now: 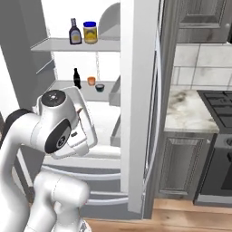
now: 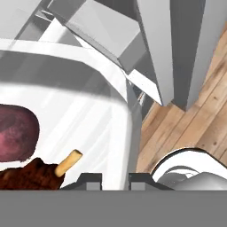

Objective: Place the tupperware on the second highest shelf of the fridge. Make space for the tupperware among the existing items by rearranging them on the shelves if needed. Close the fridge door when finished.

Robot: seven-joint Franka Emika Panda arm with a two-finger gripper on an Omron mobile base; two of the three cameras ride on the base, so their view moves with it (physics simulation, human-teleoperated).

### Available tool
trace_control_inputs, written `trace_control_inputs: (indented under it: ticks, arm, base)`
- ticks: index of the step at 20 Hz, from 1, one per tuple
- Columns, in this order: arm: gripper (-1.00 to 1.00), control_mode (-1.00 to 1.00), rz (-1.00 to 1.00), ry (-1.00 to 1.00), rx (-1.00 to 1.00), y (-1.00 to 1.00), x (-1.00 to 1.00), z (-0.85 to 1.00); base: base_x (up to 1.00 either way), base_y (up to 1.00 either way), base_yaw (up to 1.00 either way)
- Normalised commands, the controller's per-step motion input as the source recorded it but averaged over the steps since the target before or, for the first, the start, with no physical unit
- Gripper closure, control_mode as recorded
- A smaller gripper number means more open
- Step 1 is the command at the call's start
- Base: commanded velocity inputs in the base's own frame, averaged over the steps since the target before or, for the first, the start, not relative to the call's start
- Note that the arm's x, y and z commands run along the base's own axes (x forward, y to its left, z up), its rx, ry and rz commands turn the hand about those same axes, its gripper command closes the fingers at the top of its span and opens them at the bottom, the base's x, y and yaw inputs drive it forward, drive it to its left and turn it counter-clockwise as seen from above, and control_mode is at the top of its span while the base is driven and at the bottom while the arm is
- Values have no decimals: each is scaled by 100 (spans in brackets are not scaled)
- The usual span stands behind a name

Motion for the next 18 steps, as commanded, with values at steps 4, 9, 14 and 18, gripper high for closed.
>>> trace_control_inputs:
  ticks: [4, 9, 14, 18]
  arm:
    - [100, 100, 0, 0, 0, 0, 0, 0]
    - [100, 100, 0, 0, 0, 0, 0, 0]
    - [100, 100, 0, 0, 0, 0, 0, 0]
    - [100, 100, 0, 0, 0, 0, 0, 0]
  base:
    - [57, 0, -7]
    - [68, 0, -7]
    - [71, 4, -8]
    - [61, 19, -8]
